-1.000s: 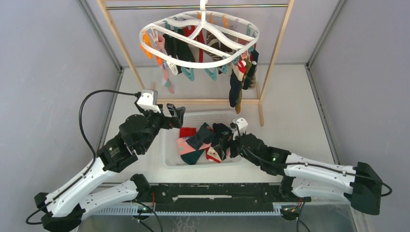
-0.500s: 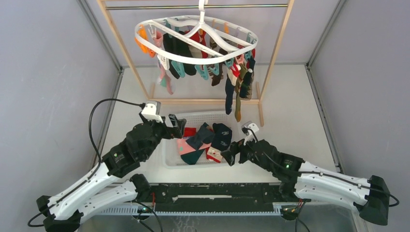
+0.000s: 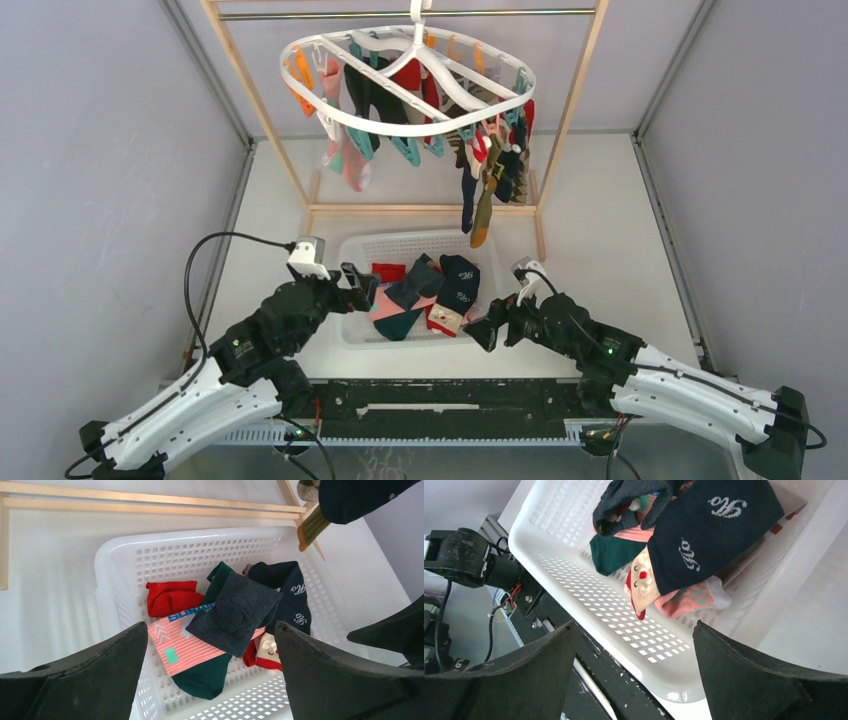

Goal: Remove the socks clipped to the hanger
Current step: Remove the sock from the hanger.

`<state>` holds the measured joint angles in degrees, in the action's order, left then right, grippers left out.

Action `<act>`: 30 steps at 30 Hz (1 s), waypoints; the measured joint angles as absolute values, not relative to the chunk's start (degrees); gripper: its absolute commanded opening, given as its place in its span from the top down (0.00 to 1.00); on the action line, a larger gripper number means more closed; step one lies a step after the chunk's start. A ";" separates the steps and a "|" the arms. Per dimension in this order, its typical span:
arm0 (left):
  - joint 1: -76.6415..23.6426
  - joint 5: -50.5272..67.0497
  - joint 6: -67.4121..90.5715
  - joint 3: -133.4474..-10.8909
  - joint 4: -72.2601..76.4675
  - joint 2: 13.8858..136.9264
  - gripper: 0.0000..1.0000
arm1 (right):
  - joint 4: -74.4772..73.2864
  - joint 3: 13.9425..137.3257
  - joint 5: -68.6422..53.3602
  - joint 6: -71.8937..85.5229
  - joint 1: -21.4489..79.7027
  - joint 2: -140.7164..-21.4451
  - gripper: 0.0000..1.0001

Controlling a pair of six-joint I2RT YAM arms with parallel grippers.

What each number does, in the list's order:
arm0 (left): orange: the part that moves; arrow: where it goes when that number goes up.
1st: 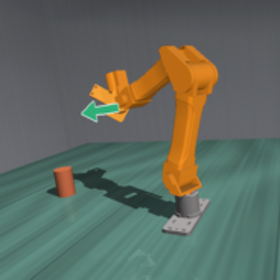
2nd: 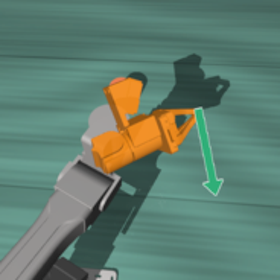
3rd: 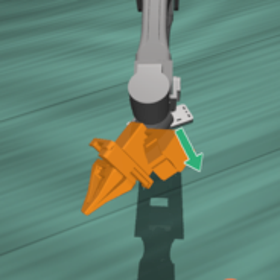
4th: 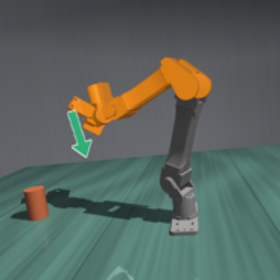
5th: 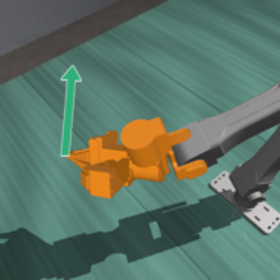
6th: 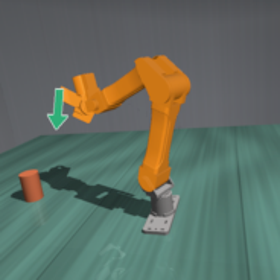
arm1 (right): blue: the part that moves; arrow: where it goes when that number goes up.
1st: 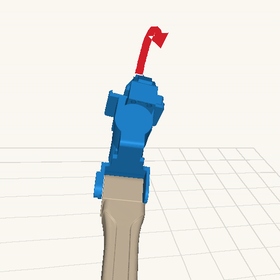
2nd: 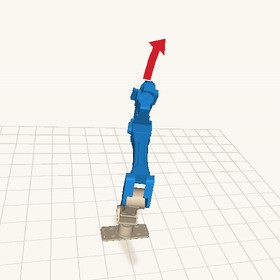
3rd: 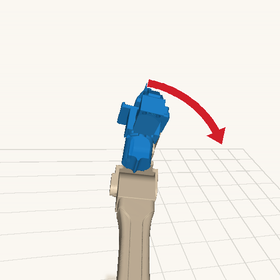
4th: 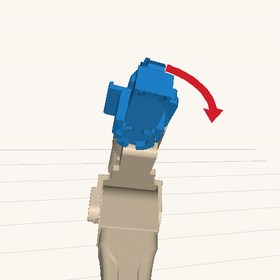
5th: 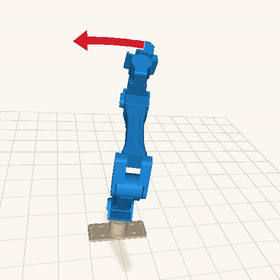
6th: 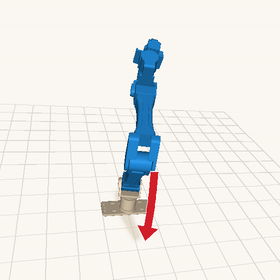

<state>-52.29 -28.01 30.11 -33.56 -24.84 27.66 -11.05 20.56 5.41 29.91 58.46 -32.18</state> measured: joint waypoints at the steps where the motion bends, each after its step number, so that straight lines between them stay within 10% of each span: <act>1: -52.29 -27.86 30.57 -33.32 -24.99 26.98 0.00 | -11.31 20.18 4.95 30.26 58.30 -31.53 0.08; 30: -53.15 -26.55 32.60 -32.60 -26.35 19.49 0.00 | -5.30 16.34 5.63 34.50 56.51 -31.62 0.15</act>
